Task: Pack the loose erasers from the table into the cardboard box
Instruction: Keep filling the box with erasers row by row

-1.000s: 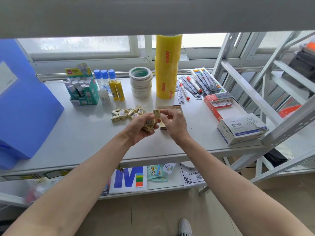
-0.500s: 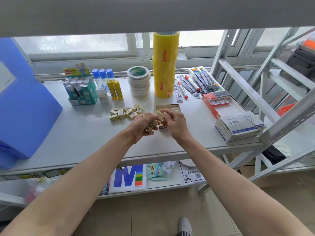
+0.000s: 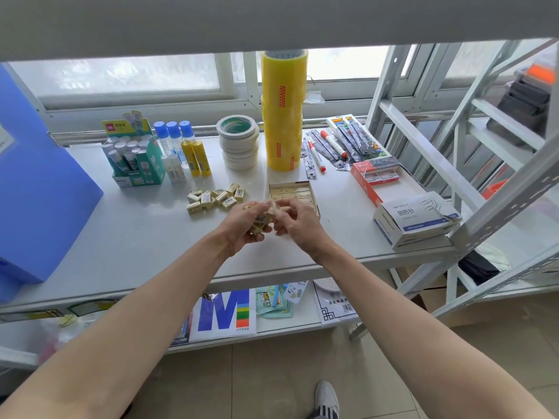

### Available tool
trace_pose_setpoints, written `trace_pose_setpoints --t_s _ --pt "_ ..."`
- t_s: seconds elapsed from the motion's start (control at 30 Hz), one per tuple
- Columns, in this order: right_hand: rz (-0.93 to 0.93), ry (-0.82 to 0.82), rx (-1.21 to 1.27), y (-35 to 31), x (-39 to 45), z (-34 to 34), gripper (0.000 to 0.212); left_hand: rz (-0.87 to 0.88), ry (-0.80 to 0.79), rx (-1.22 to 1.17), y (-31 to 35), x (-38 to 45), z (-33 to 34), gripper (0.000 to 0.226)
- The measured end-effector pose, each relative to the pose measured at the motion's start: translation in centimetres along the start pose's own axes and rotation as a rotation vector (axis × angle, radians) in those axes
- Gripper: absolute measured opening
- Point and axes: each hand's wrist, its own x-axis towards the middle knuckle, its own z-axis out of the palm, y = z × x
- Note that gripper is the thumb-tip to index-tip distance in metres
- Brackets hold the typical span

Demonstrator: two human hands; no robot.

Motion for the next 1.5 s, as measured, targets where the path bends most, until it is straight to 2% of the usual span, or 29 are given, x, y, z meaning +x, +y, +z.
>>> trace_pose_setpoints --t_s 0.17,0.3,0.43,0.57,0.7,0.77,0.87,0.93,1.13,1.33,1.5 --pt "0.088 0.113 0.206 0.3 -0.3 0.6 0.011 0.010 -0.047 0.018 -0.4 -0.3 -0.2 0.023" --pt "0.105 0.231 0.278 0.6 0.0 0.1 0.011 0.015 -0.099 0.035 -0.3 -0.6 -0.1 0.023" --pt "0.067 0.184 0.256 0.5 -0.1 -0.6 0.015 0.003 -0.088 0.088 -0.2 -0.4 0.1 0.015" --pt "-0.041 0.078 0.055 0.9 0.0 -1.8 0.029 -0.020 -0.098 0.114 0.0 -0.1 0.1 0.019" --pt "-0.091 0.018 -0.123 0.7 0.2 -2.9 0.026 -0.013 -0.060 0.154 -0.1 0.0 0.3 0.024" --pt "-0.108 0.049 -0.213 0.5 0.5 -3.4 0.024 0.007 0.017 0.182 -0.3 0.0 0.6 0.025" --pt "-0.141 0.191 -0.339 0.5 1.6 -4.2 0.024 0.035 0.200 0.265 -0.5 0.4 0.7 0.018" --pt "-0.160 0.222 -0.477 0.4 2.5 -4.7 0.026 0.045 0.259 0.347 -0.6 0.7 0.6 0.016" --pt "-0.109 -0.009 -0.601 0.3 4.1 -4.0 0.024 0.044 0.257 0.501 -0.8 1.5 0.7 0.012" --pt "-0.075 -0.001 -0.664 0.2 5.1 -5.2 0.021 0.010 0.226 0.537 -0.6 1.8 0.7 0.012" --pt "-0.079 -0.116 -0.783 -0.4 5.2 -6.4 0.017 0.004 0.228 0.532 -0.6 2.0 0.7 0.011"
